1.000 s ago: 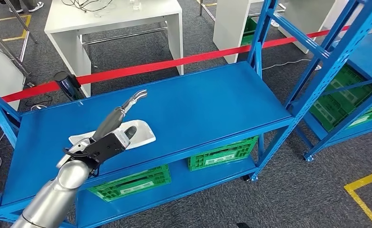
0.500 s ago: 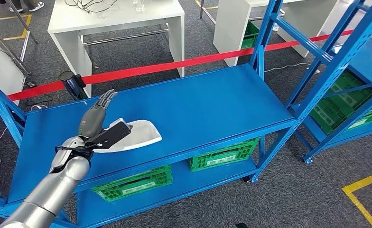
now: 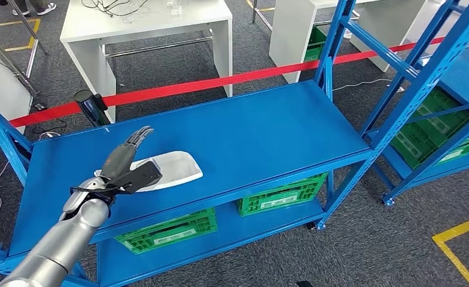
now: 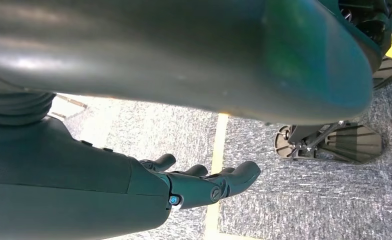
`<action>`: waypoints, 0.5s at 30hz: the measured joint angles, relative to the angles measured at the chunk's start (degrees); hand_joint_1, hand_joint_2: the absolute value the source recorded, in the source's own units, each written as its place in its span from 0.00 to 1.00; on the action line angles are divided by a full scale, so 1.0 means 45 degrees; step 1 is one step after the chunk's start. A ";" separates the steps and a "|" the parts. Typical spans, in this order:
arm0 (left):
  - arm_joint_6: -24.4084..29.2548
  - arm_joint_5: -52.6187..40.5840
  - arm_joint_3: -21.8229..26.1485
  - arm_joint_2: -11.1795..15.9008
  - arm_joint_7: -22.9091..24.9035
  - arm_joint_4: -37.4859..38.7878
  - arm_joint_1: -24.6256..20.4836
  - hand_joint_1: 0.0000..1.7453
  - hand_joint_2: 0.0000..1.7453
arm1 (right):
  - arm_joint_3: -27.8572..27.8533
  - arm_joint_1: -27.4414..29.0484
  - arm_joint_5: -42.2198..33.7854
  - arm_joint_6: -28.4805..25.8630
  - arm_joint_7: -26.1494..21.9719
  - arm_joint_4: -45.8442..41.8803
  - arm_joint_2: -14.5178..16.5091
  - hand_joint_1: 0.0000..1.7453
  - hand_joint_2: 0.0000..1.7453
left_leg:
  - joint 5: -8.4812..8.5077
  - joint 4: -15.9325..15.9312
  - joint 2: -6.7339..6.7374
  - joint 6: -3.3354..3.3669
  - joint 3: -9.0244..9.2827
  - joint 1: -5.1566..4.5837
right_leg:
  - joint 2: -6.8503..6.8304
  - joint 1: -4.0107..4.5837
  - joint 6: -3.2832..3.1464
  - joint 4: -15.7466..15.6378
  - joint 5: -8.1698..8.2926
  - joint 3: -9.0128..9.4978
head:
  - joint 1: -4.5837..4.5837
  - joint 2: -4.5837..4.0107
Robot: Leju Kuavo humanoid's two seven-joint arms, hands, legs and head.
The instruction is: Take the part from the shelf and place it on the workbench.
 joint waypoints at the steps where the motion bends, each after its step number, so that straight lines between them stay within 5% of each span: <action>1: -0.0001 0.0002 0.0001 0.0001 -0.0002 0.0012 0.0000 0.00 1.00 | 0.0000 0.0000 0.0000 0.0000 0.0000 0.0000 0.0000 0.00 0.00 | 0.0000 0.0000 0.0000 0.0000 0.0000 0.0000 | 0.0000 0.0000 0.0000 0.0000 0.0000 0.0000 | 0.0000 0.0000; 6: -0.0724 0.0741 0.0124 0.0002 -0.0576 0.0034 0.0023 0.00 1.00 | -0.0001 0.0000 0.0000 0.0000 0.0001 0.0000 0.0000 0.00 0.00 | 0.0000 0.0000 0.0000 0.0000 0.0000 -0.0001 | 0.0001 -0.0002 0.0000 0.0000 0.0000 0.0001 | 0.0000 0.0000; 15: -0.4703 0.4770 0.1386 0.0002 -0.2942 -0.0823 0.0453 0.00 1.00 | -0.0106 0.0006 -0.0023 0.0000 -0.0017 0.0000 -0.0007 0.00 0.00 | 0.0000 0.0000 0.0001 0.0000 0.0000 -0.0001 | 0.0001 -0.0001 0.0000 0.0000 -0.0001 -0.0001 | 0.0000 0.0000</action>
